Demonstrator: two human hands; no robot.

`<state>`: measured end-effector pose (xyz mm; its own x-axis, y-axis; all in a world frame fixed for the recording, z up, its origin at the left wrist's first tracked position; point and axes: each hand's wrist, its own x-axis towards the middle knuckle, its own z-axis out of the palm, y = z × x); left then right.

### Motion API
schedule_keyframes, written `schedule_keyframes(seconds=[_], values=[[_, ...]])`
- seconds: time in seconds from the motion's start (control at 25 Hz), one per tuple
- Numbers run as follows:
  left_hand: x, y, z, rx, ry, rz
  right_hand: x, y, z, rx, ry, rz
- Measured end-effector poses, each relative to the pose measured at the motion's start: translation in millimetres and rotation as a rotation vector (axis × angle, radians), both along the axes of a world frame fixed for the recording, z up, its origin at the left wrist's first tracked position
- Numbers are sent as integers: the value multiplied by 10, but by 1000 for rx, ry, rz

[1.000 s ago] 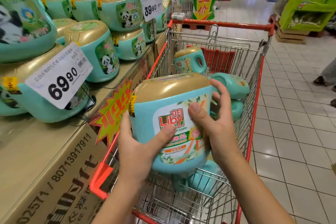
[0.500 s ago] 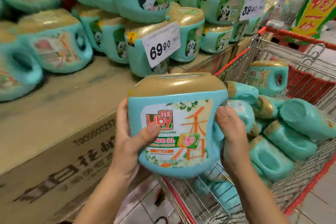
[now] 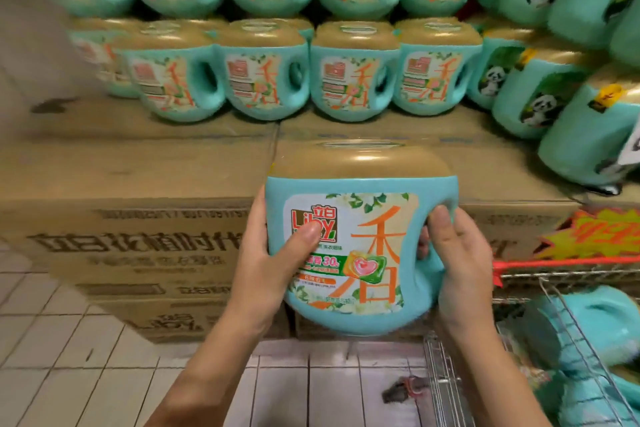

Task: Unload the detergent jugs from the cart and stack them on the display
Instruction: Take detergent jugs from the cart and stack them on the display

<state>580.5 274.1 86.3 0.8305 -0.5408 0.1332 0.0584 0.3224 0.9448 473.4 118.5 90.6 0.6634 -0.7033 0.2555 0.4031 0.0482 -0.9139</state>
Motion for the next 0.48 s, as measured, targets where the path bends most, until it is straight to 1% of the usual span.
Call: schedule_keyframes(seconds=[0.12,0.32,0.48], values=[[409,626,34,12,-6,79,569,516,33,4,-19,81],[1143,1593,25,6,-49,247,1512,1456,-40,-4,-55,148],[1719,2110,14,0,-73,301,2093,1952,-22,-32,-19,242]])
